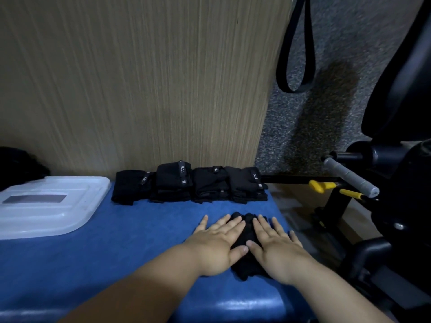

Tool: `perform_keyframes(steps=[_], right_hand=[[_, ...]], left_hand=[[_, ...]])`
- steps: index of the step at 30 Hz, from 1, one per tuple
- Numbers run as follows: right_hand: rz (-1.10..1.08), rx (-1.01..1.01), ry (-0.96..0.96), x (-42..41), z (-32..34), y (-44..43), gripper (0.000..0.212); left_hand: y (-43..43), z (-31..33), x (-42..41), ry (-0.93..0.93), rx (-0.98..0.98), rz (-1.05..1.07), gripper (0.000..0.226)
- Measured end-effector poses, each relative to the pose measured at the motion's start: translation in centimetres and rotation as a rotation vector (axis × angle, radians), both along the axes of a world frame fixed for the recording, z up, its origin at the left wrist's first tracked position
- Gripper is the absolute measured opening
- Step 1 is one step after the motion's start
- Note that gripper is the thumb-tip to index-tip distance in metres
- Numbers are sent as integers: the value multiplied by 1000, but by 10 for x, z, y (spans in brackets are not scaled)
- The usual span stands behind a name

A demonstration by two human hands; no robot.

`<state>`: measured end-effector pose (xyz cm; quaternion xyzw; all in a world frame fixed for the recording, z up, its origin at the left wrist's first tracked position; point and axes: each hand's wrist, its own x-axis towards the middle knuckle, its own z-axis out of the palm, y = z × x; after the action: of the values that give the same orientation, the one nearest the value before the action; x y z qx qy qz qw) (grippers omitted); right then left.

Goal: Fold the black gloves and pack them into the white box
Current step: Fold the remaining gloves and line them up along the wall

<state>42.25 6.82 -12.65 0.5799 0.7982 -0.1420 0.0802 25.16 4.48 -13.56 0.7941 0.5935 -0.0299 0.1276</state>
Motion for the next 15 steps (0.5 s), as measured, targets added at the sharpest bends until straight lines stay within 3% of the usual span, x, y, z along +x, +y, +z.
perform_keyframes(steps=[10,15], right_hand=[[-13,19,13,0,2,0,65],[-55,193,93,-2,12,-3,61]], left_hand=[[-4,0,0,-57,38,27,63],[-14,0,-15,-147,114,85,66]])
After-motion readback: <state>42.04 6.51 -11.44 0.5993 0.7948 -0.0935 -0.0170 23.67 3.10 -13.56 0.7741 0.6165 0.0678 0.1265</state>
